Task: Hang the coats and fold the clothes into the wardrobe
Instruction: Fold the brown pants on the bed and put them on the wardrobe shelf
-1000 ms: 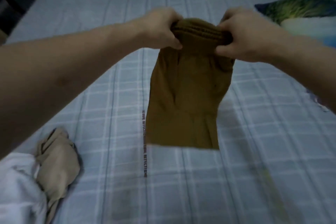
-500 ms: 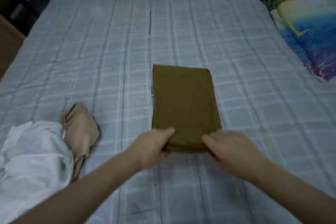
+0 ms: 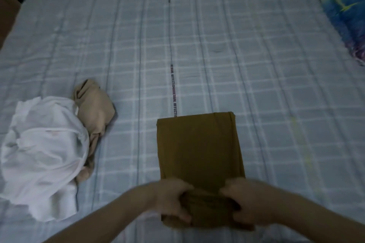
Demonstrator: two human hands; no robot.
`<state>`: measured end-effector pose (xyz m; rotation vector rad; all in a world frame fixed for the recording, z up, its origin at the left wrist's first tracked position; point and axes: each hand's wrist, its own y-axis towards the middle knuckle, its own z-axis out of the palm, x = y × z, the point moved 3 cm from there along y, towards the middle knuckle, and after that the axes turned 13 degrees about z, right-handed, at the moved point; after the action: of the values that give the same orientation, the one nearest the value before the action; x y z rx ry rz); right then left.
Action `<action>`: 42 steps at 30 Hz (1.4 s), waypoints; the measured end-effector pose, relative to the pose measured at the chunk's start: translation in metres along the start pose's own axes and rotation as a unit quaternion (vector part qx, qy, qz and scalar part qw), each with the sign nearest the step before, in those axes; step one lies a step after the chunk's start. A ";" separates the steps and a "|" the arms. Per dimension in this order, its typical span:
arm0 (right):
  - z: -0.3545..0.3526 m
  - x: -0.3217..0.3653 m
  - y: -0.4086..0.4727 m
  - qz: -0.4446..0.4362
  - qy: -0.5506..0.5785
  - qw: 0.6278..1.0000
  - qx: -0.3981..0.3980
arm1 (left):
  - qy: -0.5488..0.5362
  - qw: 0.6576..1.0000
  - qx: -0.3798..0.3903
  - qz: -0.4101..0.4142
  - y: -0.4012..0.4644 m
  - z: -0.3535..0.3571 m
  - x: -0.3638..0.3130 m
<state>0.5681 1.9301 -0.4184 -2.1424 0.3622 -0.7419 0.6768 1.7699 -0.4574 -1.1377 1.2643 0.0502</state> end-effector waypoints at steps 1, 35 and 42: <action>-0.016 -0.008 0.008 0.021 0.011 1.000 -0.010 | -0.022 1.000 -0.007 0.010 0.000 -0.015 0.004; -0.107 -0.042 0.102 0.208 -0.177 0.934 -0.229 | 0.373 0.911 -0.174 -0.009 0.048 -0.156 0.026; -0.114 0.015 0.008 0.136 -0.182 0.938 -0.263 | 0.373 0.909 -0.184 0.000 -0.044 -0.112 -0.044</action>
<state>0.5092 1.8476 -0.3632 -2.5897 0.6996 -0.0765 0.6064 1.6945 -0.3815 -1.5584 1.9925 -0.1710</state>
